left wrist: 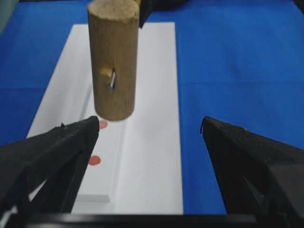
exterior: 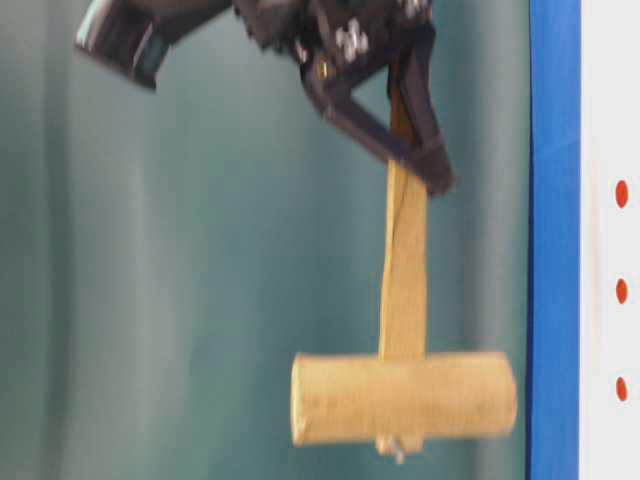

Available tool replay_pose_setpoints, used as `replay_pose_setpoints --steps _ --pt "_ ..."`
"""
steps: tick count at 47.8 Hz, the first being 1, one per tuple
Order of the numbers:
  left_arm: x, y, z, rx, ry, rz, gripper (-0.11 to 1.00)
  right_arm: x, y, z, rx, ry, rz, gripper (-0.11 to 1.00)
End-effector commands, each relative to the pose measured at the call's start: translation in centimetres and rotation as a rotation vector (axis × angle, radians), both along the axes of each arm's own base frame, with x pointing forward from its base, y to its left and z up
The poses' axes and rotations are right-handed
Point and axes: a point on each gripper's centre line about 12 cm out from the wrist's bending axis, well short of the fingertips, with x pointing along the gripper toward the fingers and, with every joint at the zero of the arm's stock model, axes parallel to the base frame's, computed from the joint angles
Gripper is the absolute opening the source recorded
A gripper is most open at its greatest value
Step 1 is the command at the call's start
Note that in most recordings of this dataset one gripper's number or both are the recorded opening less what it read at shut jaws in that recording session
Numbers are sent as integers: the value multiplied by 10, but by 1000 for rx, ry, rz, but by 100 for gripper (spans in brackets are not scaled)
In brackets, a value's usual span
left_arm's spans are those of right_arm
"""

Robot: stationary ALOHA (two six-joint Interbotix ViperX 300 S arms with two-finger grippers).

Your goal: Hit the mark with a hammer.

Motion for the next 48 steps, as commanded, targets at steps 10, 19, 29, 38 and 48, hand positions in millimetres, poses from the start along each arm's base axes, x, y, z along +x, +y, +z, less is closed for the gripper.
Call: replay_pose_setpoints --steps 10,19,29,38,48 --pt "2 0 2 2 -1 1 87 15 1 21 -27 -59 12 2" --pt "4 2 3 -1 -22 12 87 15 1 21 -27 -58 14 2" --pt "17 9 -1 7 -86 49 88 15 2 21 -27 -58 15 2" --pt "35 15 -5 10 -118 70 88 15 1 21 -27 -58 14 2" --pt "62 18 -7 11 -107 73 92 15 1 21 -28 -61 13 2"
